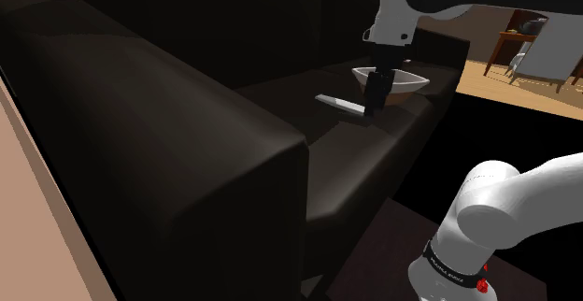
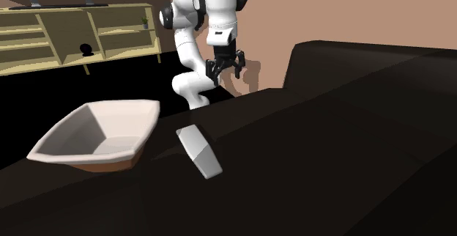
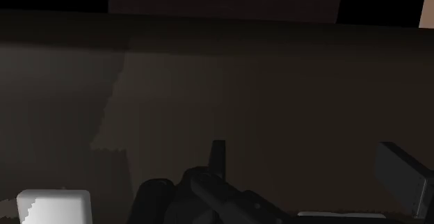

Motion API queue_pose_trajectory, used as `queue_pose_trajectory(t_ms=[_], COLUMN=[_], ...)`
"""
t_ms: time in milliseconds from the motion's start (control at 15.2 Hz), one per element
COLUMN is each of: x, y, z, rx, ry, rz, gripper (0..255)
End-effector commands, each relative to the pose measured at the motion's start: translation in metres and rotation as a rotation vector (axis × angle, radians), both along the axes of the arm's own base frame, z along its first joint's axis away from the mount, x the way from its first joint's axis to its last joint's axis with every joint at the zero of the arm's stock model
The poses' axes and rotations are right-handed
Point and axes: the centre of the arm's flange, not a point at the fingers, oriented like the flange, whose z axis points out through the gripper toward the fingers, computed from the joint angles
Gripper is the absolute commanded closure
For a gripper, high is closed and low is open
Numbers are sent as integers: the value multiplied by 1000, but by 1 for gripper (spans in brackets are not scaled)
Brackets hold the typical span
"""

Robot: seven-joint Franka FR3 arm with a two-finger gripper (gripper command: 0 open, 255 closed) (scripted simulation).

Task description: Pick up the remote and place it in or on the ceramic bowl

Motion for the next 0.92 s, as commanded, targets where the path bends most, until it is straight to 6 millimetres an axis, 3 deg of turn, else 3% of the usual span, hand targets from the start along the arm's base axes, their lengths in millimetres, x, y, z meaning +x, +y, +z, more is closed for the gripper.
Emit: queue_pose_trajectory(t_ms=[0, 858], x=[0, 120], y=[0, -103], z=[0, -31], rx=[0, -61], ry=[0, -35], rz=[0, -33], gripper=[0, 0])
